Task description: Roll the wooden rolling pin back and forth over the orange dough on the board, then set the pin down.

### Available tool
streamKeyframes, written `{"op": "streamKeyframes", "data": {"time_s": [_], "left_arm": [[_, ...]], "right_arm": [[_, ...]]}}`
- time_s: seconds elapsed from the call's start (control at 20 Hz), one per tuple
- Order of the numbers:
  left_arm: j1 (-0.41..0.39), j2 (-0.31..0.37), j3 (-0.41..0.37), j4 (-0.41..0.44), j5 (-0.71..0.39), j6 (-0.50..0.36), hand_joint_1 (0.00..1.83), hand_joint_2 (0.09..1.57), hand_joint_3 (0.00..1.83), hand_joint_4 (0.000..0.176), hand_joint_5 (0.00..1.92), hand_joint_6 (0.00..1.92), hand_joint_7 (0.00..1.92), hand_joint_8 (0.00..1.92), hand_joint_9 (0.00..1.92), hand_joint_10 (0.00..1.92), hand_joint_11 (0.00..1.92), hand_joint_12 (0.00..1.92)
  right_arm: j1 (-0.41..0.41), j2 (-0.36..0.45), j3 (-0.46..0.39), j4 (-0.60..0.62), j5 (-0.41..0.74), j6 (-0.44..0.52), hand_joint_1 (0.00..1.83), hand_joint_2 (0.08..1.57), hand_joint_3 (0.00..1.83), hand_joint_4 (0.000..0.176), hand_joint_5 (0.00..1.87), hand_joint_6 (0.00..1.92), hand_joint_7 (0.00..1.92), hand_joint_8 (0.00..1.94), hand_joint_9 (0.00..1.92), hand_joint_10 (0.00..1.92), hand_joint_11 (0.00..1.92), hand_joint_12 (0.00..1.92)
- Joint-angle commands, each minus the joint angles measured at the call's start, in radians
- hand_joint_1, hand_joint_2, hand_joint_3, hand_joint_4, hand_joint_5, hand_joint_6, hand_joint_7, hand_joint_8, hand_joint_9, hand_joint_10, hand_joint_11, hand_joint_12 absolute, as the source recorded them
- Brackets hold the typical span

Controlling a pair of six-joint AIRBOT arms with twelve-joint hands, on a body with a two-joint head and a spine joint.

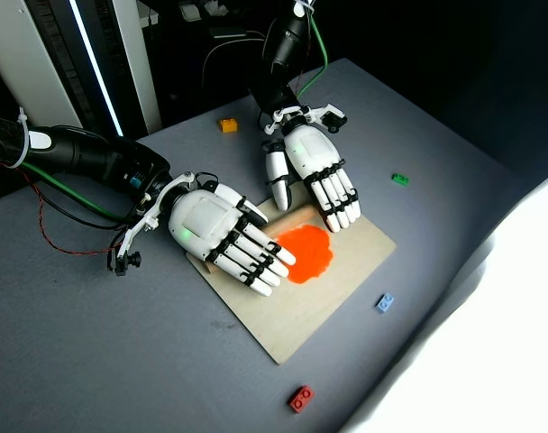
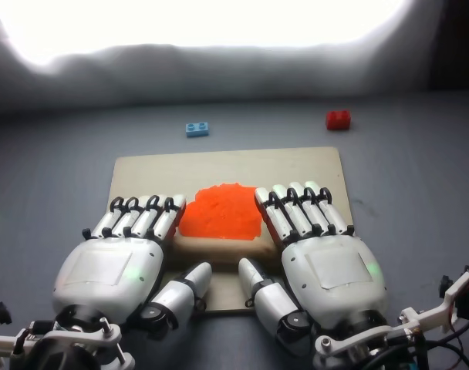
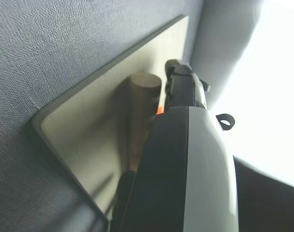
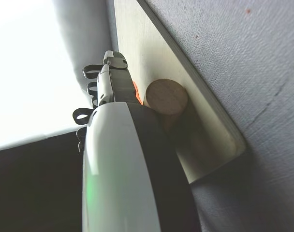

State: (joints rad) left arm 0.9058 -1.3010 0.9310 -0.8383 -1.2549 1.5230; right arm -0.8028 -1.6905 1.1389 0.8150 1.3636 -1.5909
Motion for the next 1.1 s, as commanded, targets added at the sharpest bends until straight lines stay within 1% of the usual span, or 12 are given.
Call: {"op": "streamKeyframes", "data": {"time_s": [0.0,0.35,0.5,0.55,0.7,0.75,0.85,0.9,0.95,1.05], "left_arm": [[0.004,-0.004,0.007,0.066,-0.11,-0.009,0.0,1.47,0.0,0.0,0.03,0.0,0.06,0.0,0.05,0.0,0.0,0.18],[0.008,-0.019,0.023,0.073,-0.119,-0.025,0.0,1.47,0.0,0.0,0.04,0.0,0.08,0.0,0.06,0.0,0.0,0.2],[0.008,-0.023,0.028,0.07,-0.119,-0.026,0.0,1.46,0.0,0.0,0.03,0.0,0.06,0.0,0.04,0.0,0.0,0.17],[0.008,-0.024,0.031,0.069,-0.119,-0.028,0.0,1.46,0.0,0.0,0.05,0.01,0.07,0.0,0.05,0.0,0.0,0.2],[0.002,-0.029,0.039,0.065,-0.119,-0.028,0.0,1.45,0.0,0.0,0.05,0.0,0.07,0.0,0.05,0.0,0.0,0.17],[-0.001,-0.031,0.041,0.062,-0.119,-0.028,0.0,1.45,0.0,0.0,0.04,0.0,0.06,0.0,0.04,0.0,0.0,0.13],[-0.007,-0.035,0.047,0.06,-0.119,-0.028,0.0,1.45,0.0,0.0,0.03,0.0,0.05,0.0,0.04,0.0,0.0,0.13],[-0.008,-0.035,0.048,0.06,-0.119,-0.028,0.0,1.45,0.0,0.0,0.02,0.0,0.04,0.0,0.03,0.0,0.0,0.1],[-0.01,-0.037,0.051,0.06,-0.119,-0.028,0.0,1.45,0.0,0.0,0.04,0.0,0.07,0.0,0.05,0.0,0.0,0.17],[-0.011,-0.038,0.054,0.06,-0.119,-0.028,0.0,1.45,0.0,0.0,0.06,0.01,0.08,0.01,0.05,0.0,0.0,0.18]], "right_arm": [[-0.001,0.004,0.004,-0.066,0.069,0.013,0.0,1.5,0.01,0.0,0.08,0.01,0.06,0.01,0.03,0.01,0.0,0.0],[-0.004,0.008,0.008,-0.066,0.064,0.036,0.0,1.49,0.01,0.0,0.08,0.01,0.06,0.01,0.03,0.01,0.0,0.0],[-0.004,0.01,0.01,-0.066,0.059,0.038,0.0,1.5,0.01,0.0,0.1,0.01,0.08,0.01,0.04,0.01,0.0,0.0],[-0.004,0.01,0.011,-0.067,0.055,0.038,0.0,1.51,0.01,0.0,0.09,0.01,0.07,0.01,0.03,0.01,0.0,0.0],[-0.006,0.014,0.017,-0.074,0.047,0.045,0.0,1.52,0.02,0.0,0.1,0.01,0.08,0.01,0.03,0.01,0.0,0.0],[-0.007,0.015,0.02,-0.075,0.042,0.047,0.0,1.53,0.02,0.0,0.1,0.01,0.09,0.02,0.04,0.02,0.0,0.0],[-0.006,0.017,0.03,-0.083,0.036,0.058,0.0,1.53,0.02,0.0,0.08,0.0,0.08,0.01,0.03,0.01,0.0,0.0],[-0.006,0.017,0.032,-0.084,0.034,0.06,0.0,1.53,0.02,0.0,0.09,0.01,0.09,0.01,0.03,0.01,0.0,0.0],[-0.004,0.018,0.036,-0.084,0.032,0.062,0.0,1.52,0.01,0.0,0.08,0.01,0.07,0.01,0.03,0.01,0.0,0.0],[-0.002,0.018,0.044,-0.085,0.029,0.067,0.0,1.52,0.01,0.0,0.09,0.01,0.08,0.01,0.04,0.01,0.0,0.0]]}}
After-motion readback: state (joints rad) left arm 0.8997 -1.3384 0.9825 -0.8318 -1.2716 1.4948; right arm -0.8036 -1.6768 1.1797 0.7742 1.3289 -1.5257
